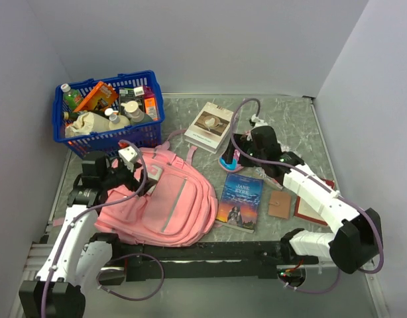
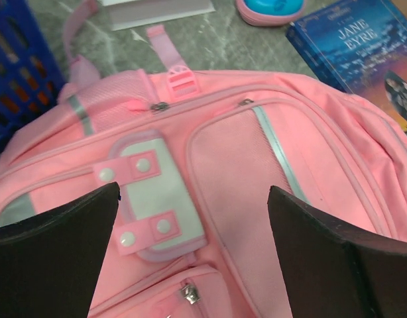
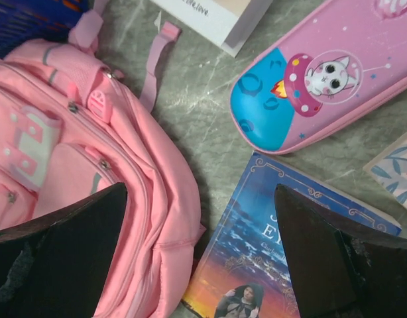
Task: Pack the student bag
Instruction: Adjust the student bag at the center of the board.
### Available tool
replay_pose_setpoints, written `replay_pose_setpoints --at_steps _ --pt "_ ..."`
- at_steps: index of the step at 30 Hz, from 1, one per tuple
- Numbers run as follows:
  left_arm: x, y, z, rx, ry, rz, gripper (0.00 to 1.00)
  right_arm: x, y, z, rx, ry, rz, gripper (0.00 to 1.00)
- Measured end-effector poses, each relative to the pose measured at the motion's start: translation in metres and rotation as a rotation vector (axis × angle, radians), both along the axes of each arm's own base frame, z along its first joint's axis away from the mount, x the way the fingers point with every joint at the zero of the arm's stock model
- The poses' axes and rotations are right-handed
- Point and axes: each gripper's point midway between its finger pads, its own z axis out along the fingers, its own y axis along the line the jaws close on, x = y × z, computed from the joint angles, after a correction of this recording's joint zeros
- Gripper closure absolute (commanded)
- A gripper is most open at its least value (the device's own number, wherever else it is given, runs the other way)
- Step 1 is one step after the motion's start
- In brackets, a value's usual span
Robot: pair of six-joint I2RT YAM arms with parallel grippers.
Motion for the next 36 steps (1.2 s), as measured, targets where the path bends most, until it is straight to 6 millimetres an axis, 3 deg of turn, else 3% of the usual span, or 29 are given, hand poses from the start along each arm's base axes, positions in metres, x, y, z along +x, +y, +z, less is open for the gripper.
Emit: replay_pose_setpoints --at_steps 4,7,11,14,19,25,29,30,33,34,36 --pt "-0.004 -0.016 -0.009 0.008 0.026 -0.063 0.02 -0.006 0.019 -0.019 -0.038 0.027 0.06 0.0" --pt "-0.009 -0.024 -0.02 0.018 0.045 -0.091 0.02 -0.017 0.052 -0.043 -0.112 0.063 0.172 0.01" --pt "-0.013 -0.024 -0.033 0.035 0.064 -0.088 0.0 -0.037 0.087 -0.065 -0.149 0.092 0.321 0.09" --pt "-0.013 -0.022 -0.037 0.041 0.067 -0.077 0.04 -0.046 0.102 -0.068 -0.127 0.096 0.395 0.17" --pt "-0.011 -0.023 -0.033 0.039 0.043 -0.077 0.03 -0.051 0.115 -0.067 -0.063 0.077 0.457 0.23" --pt "-0.009 -0.027 -0.032 0.038 0.032 -0.09 0.04 -0.077 0.108 -0.103 -0.048 0.159 0.502 0.26" --pt "-0.01 -0.028 -0.033 0.04 0.033 -0.092 0.04 -0.08 0.112 -0.115 -0.03 0.185 0.518 0.32" --pt "-0.01 -0.028 -0.033 0.041 0.032 -0.093 0.03 -0.08 0.113 -0.116 -0.026 0.186 0.522 0.35" --pt "-0.009 -0.027 -0.033 0.047 0.03 -0.088 0.04 -0.08 0.117 -0.122 -0.016 0.197 0.534 0.59" --pt "-0.009 -0.027 -0.034 0.048 0.03 -0.086 0.04 -0.08 0.118 -0.122 -0.01 0.196 0.537 0.75" --pt "-0.008 -0.026 -0.034 0.052 0.028 -0.082 0.04 -0.079 0.123 -0.121 0.012 0.193 0.544 0.97"
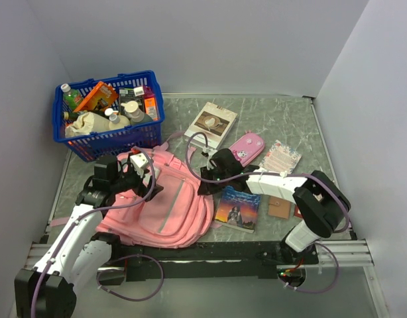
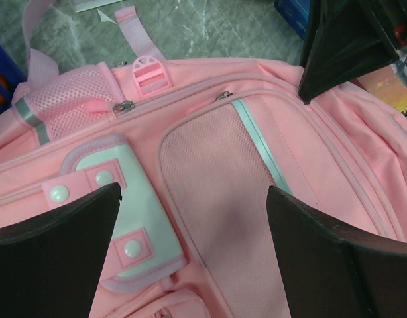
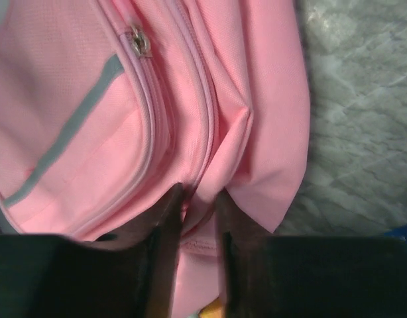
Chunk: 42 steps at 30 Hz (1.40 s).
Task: Pack the student bag
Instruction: Adjust the student bag at the center of the board.
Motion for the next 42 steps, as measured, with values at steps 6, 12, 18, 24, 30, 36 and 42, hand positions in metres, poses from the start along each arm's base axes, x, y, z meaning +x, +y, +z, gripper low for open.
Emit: replay_pose_setpoints --at_steps 6,12,18,24,30,36,42 --pt "0.003 0.0 0.002 0.002 -0.015 0.005 0.03 0.0 0.005 0.008 0.032 -0.007 0.003 1.0" --pt "0.007 -0.001 0.008 -0.006 -0.044 0.009 0.04 0.002 -0.011 0.074 0.077 -0.182 -0.03 1.0" --pt "0.011 -0.007 0.019 -0.024 -0.064 0.002 0.01 -0.006 -0.042 0.129 0.12 -0.334 -0.101 1.0" --pt "0.013 -0.019 0.042 -0.052 -0.096 -0.025 0.01 -0.05 -0.057 0.078 0.021 -0.287 -0.078 0.97" --pt "0.011 -0.026 0.034 -0.028 -0.087 -0.078 0.01 -0.098 -0.062 0.021 -0.109 -0.173 -0.017 0.32" --pt "0.002 -0.033 0.008 0.057 -0.061 -0.183 0.02 -0.078 -0.071 0.041 -0.152 -0.252 -0.084 0.31" --pt "-0.011 -0.04 -0.019 0.107 0.023 -0.268 0.02 -0.015 -0.065 0.095 -0.024 -0.332 -0.221 0.41"
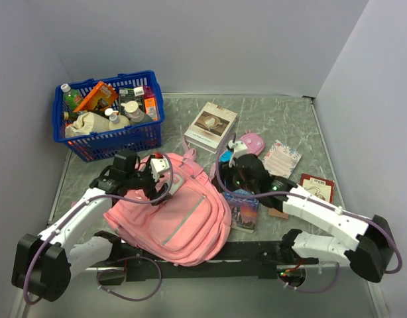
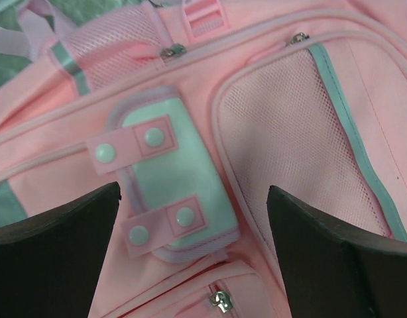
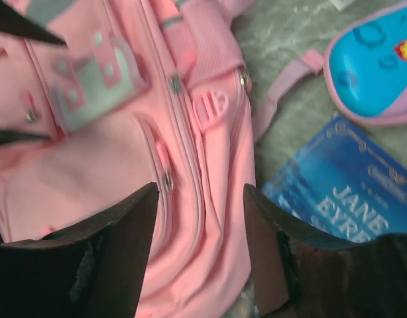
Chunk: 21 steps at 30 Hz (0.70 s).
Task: Pack the student bag
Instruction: Adjust the student bag at the center of the board, then unzip the student bag at the center of the board.
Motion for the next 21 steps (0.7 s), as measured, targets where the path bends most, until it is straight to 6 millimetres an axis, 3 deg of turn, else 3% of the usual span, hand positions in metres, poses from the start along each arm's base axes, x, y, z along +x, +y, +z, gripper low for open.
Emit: replay_pose_setpoints --at_steps 4,10,21 --pt "-0.004 -0.003 -0.012 0.019 0.043 -0.02 0.03 0.024 0.019 0.002 0.039 0.024 0.024 0.44" --pt "-0.006 -0.01 -0.021 0.014 0.092 -0.036 0.03 0.017 0.048 -0.016 0.07 0.107 0.158 0.45" --pt "-0.022 -0.033 -0.037 0.03 0.177 -0.135 0.01 0.022 0.046 -0.018 0.13 0.122 0.181 0.47"
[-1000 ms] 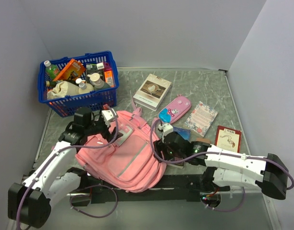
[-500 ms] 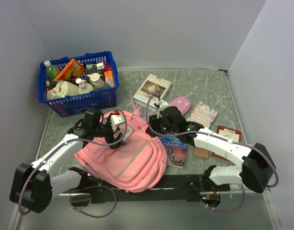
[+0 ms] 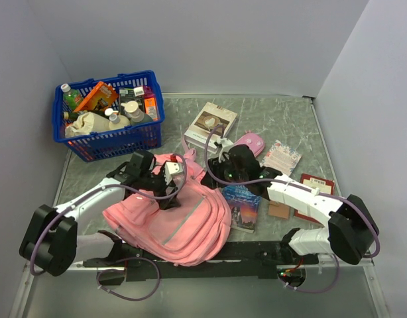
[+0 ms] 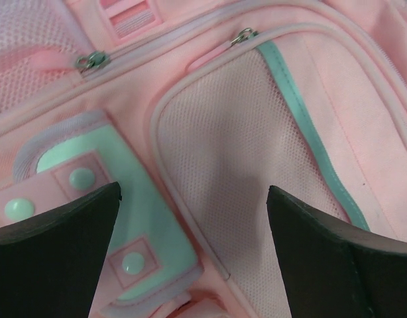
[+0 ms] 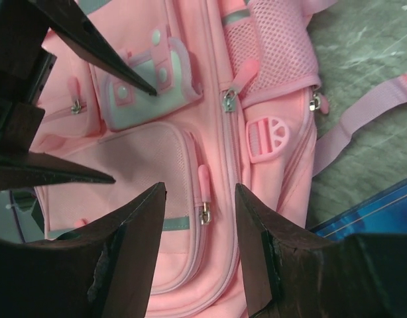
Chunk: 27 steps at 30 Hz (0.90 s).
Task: Pack the student bag
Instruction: Unzip the student bag at the center of the board.
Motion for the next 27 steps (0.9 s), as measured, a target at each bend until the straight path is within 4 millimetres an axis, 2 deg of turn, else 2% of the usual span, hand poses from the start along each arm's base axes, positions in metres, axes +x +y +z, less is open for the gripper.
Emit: replay_pose_setpoints --at_steps 4,5,6,7,12,13,15,16,17,18,20,21,27 --pt "-0.003 -0.012 0.004 -0.002 0.007 -0.05 0.14 0.006 -0.006 0.0 0.012 0.001 -0.015 0.47" --pt "-0.004 -0.015 0.005 -0.002 0.003 -0.066 0.15 0.006 -0.007 -0.002 0.012 0.006 -0.018 0.47" --pt "-0.006 -0.018 0.006 -0.003 0.001 -0.08 0.13 0.006 -0.009 -0.005 0.009 0.012 -0.019 0.48" --pt "-0.008 -0.02 0.006 -0.003 0.001 -0.091 0.07 0.005 -0.01 -0.007 0.008 0.019 -0.018 0.48" --pt "-0.012 -0.024 0.0 0.015 0.002 -0.111 0.01 0.0 -0.015 -0.017 0.002 0.046 -0.011 0.49" --pt "-0.011 -0.024 0.0 0.016 0.001 -0.111 0.03 -0.001 -0.015 -0.017 0.004 0.047 -0.009 0.5" --pt "-0.01 -0.025 -0.001 0.016 0.006 -0.105 0.03 -0.003 -0.016 -0.018 0.006 0.05 -0.006 0.51" --pt "-0.01 -0.026 -0.002 0.015 0.013 -0.099 0.15 -0.003 -0.017 -0.017 0.009 0.049 -0.005 0.51" --pt "-0.01 -0.027 -0.003 0.013 0.022 -0.094 0.31 -0.004 -0.017 -0.016 0.013 0.047 -0.003 0.52" --pt "-0.009 -0.028 -0.004 0.013 0.03 -0.09 0.57 -0.004 -0.017 -0.016 0.015 0.045 -0.002 0.53" --pt "-0.002 -0.028 -0.006 0.018 0.015 -0.073 0.79 -0.005 -0.017 -0.014 0.02 0.043 0.001 0.53" --pt "0.004 -0.028 -0.006 0.019 0.002 -0.06 0.98 -0.005 -0.017 -0.013 0.022 0.041 0.002 0.55" --pt "0.009 -0.032 0.004 0.02 0.001 -0.066 0.99 -0.005 -0.02 -0.008 0.031 0.027 -0.002 0.59"
